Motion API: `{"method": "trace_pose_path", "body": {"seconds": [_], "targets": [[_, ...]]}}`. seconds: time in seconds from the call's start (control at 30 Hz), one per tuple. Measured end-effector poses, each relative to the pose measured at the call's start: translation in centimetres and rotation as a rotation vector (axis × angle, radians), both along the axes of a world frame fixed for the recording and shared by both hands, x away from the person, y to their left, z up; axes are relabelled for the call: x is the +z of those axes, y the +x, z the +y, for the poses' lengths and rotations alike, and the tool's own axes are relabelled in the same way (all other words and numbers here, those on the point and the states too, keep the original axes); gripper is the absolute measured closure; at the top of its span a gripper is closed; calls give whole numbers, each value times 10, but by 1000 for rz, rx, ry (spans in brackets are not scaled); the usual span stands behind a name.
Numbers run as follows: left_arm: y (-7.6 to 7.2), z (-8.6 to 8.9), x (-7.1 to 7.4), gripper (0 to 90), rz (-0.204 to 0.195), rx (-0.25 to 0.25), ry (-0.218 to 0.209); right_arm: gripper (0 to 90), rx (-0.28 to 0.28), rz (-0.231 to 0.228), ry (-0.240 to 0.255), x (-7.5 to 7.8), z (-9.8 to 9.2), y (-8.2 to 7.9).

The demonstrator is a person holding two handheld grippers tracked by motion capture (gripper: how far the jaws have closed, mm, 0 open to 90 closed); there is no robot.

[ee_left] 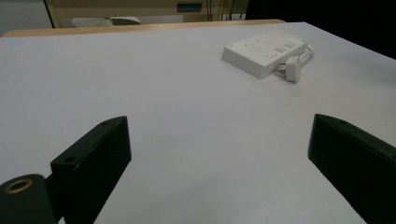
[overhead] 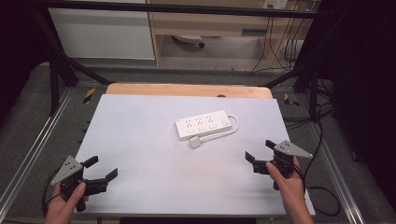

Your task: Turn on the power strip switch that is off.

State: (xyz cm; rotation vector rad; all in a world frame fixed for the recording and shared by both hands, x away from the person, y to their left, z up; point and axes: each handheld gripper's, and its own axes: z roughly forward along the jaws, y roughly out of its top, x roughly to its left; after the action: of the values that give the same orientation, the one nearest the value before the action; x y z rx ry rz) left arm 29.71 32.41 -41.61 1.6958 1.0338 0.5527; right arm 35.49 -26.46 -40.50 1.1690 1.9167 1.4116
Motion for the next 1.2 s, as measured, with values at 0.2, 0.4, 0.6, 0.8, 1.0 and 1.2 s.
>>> {"method": "trace_pose_path", "body": {"seconds": [0.2,0.4,0.6,0.8,1.0,1.2], "targets": [[0,0,0,61,1,-1,1,18,11,-23,-3,5,8,5],[0,0,0,61,2,-2,4,19,20,-2,6,10,20,12],[1,0,-1,61,6,-4,2,19,51,0,-1,15,34,21],[0,0,-1,61,7,-5,6,30,63,13,-1,16,46,31],[0,0,0,61,5,-5,8,38,78,6,-5,19,59,43],[0,-1,-1,61,5,-7,10,54,72,-6,-6,24,69,54]]}}
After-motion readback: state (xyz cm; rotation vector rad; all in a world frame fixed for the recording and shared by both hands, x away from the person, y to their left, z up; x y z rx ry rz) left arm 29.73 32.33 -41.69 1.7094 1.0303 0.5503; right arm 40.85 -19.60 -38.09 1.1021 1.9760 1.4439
